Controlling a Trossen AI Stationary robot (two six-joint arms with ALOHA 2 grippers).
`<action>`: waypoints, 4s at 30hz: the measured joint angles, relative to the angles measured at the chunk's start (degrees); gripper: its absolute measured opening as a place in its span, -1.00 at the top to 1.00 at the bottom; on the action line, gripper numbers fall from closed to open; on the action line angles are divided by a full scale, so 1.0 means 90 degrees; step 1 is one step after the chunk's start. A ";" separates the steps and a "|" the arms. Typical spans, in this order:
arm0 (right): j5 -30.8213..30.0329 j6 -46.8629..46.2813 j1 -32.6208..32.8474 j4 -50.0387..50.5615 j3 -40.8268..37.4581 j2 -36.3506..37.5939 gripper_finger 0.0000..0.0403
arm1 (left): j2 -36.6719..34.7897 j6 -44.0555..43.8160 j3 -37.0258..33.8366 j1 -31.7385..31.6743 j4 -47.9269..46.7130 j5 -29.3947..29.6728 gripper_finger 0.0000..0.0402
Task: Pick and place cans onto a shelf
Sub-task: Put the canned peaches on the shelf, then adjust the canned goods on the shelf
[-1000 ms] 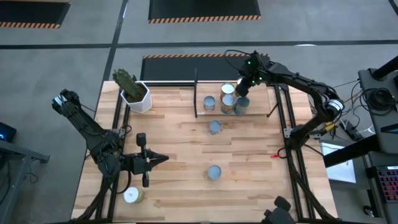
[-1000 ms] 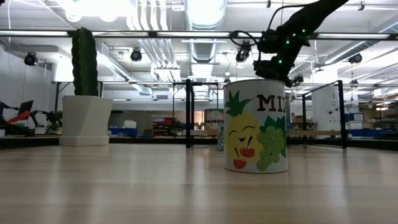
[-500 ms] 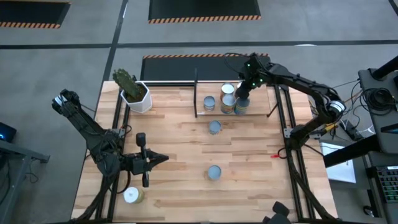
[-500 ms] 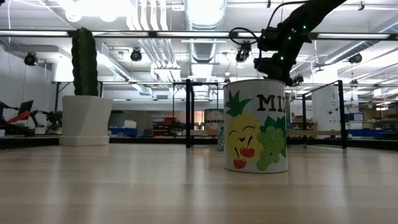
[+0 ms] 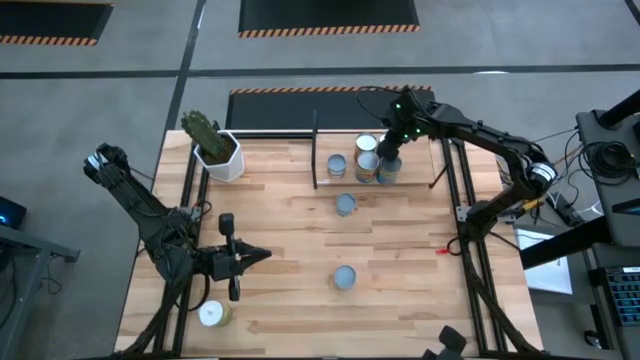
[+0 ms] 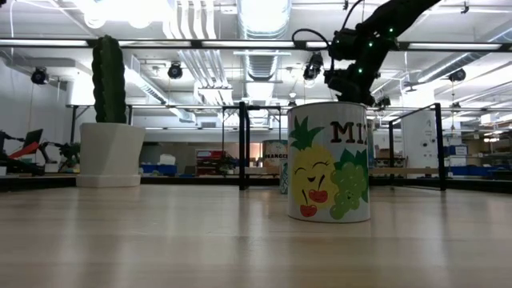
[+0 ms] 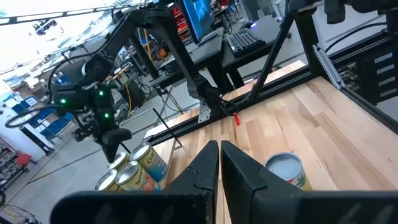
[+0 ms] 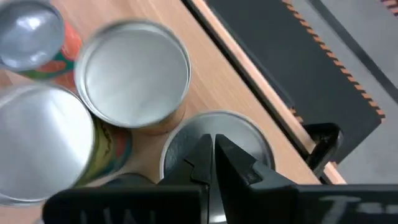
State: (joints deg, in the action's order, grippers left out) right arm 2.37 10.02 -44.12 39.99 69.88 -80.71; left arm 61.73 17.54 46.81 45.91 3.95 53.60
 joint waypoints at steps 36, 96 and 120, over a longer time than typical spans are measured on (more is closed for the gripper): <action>0.0174 -0.0543 0.1030 0.0091 -0.1569 0.1550 0.96 | 0.0000 0.0000 0.0034 0.0000 0.0008 -0.0007 1.00; -0.0940 0.0111 0.0481 -0.1409 -0.1349 0.0817 0.96 | 0.0005 0.0114 0.0036 0.0000 0.0328 -0.0014 1.00; -0.0541 -0.0129 0.0498 -0.1329 -0.1354 0.0830 0.96 | 0.0005 0.0165 0.0036 0.0000 0.0389 -0.0015 1.00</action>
State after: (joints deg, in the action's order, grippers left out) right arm -2.50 8.86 -39.64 28.03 57.69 -73.24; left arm 61.78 19.03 47.13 45.91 7.44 53.47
